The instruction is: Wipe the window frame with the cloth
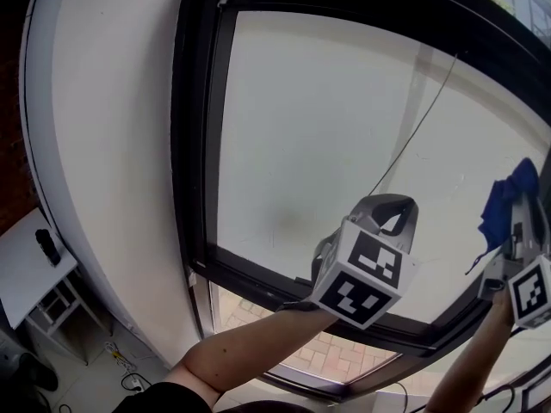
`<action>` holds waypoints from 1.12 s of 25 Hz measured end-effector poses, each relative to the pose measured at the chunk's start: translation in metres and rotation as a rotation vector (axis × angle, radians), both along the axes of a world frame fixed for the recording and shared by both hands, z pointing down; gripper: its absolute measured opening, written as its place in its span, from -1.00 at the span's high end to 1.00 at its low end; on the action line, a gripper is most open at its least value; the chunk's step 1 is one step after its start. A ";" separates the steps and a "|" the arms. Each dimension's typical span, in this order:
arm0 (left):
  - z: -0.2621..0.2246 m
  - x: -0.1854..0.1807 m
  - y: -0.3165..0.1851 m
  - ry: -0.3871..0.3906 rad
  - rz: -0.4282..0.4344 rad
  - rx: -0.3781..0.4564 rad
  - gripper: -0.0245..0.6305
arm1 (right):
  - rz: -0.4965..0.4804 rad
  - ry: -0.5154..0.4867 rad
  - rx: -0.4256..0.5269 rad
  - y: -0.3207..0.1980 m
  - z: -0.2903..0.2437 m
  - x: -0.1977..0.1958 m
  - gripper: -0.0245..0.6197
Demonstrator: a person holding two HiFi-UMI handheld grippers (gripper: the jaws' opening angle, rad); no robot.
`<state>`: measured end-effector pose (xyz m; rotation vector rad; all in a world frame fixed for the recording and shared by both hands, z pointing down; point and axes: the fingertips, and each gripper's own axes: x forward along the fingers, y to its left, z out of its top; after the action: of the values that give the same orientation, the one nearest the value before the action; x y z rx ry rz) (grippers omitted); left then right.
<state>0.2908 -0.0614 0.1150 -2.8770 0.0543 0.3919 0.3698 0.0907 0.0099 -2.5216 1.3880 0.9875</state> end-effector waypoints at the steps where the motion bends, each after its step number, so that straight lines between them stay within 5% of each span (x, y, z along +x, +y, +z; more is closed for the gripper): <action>1: 0.003 -0.005 -0.004 0.001 -0.009 0.006 0.95 | -0.003 -0.015 -0.005 -0.005 0.009 0.000 0.61; 12: 0.019 -0.028 -0.038 0.010 -0.025 -0.018 0.95 | 0.007 -0.085 -0.077 -0.046 0.064 -0.009 0.61; 28: 0.010 0.007 -0.060 0.029 -0.138 -0.124 0.95 | 0.055 -0.121 -0.102 -0.054 0.077 -0.008 0.61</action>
<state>0.2975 -0.1215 0.1249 -2.9661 0.2902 0.4167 0.3617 0.0368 0.0873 -2.6572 1.3750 0.7768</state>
